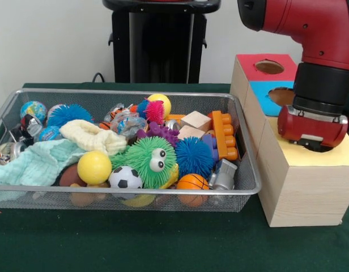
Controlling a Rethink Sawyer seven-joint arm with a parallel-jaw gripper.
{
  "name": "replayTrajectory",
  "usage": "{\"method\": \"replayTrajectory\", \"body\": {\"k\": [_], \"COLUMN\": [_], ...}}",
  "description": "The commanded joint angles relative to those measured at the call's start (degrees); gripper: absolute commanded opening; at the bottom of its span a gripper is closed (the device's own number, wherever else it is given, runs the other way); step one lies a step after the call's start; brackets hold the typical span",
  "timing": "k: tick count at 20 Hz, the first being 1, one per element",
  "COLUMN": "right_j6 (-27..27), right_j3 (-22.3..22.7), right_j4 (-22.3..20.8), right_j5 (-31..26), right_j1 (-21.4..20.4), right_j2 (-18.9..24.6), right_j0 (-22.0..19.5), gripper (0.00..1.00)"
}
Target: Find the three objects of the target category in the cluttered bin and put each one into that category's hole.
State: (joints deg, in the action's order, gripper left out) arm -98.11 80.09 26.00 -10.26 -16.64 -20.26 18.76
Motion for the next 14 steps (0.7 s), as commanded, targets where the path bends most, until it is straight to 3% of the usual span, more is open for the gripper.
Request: {"method": "replayTrajectory", "body": {"k": [1, 8, 14], "right_j6": [-12.05, -12.09, -11.7], "right_j3": [-0.43, -0.26, 2.37], "right_j4": [0.72, 0.47, 0.38], "right_j5": [-0.72, -1.23, -3.64], "right_j1": [6.27, 6.22, 2.78], "right_j2": [2.05, 0.94, 3.39], "right_j0": [-0.91, -0.26, -1.6], "gripper": [0.0, 0.0, 0.0]}}
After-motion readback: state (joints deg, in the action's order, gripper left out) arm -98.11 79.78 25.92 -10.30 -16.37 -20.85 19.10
